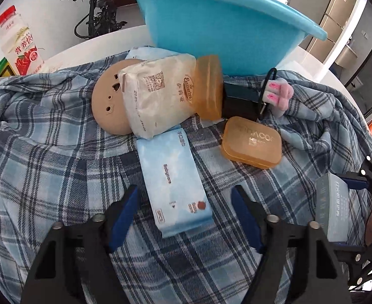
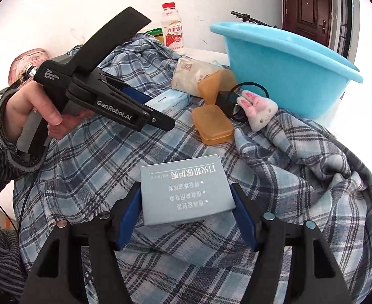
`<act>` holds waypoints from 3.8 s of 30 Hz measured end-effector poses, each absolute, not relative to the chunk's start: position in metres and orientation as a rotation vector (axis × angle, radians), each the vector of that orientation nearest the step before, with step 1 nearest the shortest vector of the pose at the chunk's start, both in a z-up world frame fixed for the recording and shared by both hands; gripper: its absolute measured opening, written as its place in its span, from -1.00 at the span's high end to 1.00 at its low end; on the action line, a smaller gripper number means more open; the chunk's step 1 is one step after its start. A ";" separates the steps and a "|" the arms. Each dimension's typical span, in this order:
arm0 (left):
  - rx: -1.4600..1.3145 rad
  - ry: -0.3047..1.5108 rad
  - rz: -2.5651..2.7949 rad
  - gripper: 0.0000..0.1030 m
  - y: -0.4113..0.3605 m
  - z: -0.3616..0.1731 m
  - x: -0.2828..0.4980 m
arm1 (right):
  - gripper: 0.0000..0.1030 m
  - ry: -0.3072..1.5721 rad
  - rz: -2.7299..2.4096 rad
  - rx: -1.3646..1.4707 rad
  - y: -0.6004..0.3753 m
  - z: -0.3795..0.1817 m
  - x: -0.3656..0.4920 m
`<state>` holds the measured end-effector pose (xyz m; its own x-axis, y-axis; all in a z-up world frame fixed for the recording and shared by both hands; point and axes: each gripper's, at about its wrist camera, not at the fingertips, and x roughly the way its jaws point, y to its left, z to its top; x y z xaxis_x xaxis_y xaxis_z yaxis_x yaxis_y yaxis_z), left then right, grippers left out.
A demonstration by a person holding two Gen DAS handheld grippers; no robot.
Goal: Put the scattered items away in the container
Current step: 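Close the left tool on the Babycare wipes packet while the right tool lifts the grey box, then carry the wipes packet and grey box with both tools toward the basin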
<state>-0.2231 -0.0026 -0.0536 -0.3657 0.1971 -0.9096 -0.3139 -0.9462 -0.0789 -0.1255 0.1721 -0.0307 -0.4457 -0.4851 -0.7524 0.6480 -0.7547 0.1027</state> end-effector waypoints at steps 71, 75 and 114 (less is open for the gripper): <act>-1.222 0.185 2.371 0.21 -0.008 0.009 -0.111 | -0.22 0.006 -2.393 1.028 0.203 0.011 -0.098; -1.218 0.193 2.375 0.21 -0.005 0.007 -0.107 | -0.22 0.001 -2.407 1.033 0.208 0.011 -0.094; -1.154 0.256 2.322 0.21 0.023 0.037 -0.111 | -0.21 0.019 -2.459 0.950 0.223 0.043 -0.089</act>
<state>-0.1113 0.0226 0.0369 -0.4952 0.3739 -0.7842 -0.5359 -0.8419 -0.0629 -0.0889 0.2231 0.0433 -0.6314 -0.4466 -0.6340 0.4564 -0.8749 0.1619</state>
